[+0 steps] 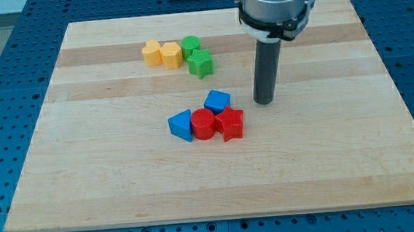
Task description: Slide blue cube a bit up
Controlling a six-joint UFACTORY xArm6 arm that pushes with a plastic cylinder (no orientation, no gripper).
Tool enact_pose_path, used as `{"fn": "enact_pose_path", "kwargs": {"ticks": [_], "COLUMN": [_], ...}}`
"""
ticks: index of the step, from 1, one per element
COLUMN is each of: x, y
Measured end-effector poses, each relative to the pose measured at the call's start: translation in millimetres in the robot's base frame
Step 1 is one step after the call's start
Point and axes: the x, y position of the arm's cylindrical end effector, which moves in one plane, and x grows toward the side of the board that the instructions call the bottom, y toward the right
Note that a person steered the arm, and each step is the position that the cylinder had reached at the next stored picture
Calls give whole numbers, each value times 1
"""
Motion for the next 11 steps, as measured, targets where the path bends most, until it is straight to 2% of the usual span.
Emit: {"fn": "enact_pose_path", "kwargs": {"ticks": [1, 2, 5, 6, 8, 9, 10, 11], "x": [24, 29, 27, 15, -57, -58, -39, -33], "y": [0, 0, -73, -101, -177, -183, -166, -121]}}
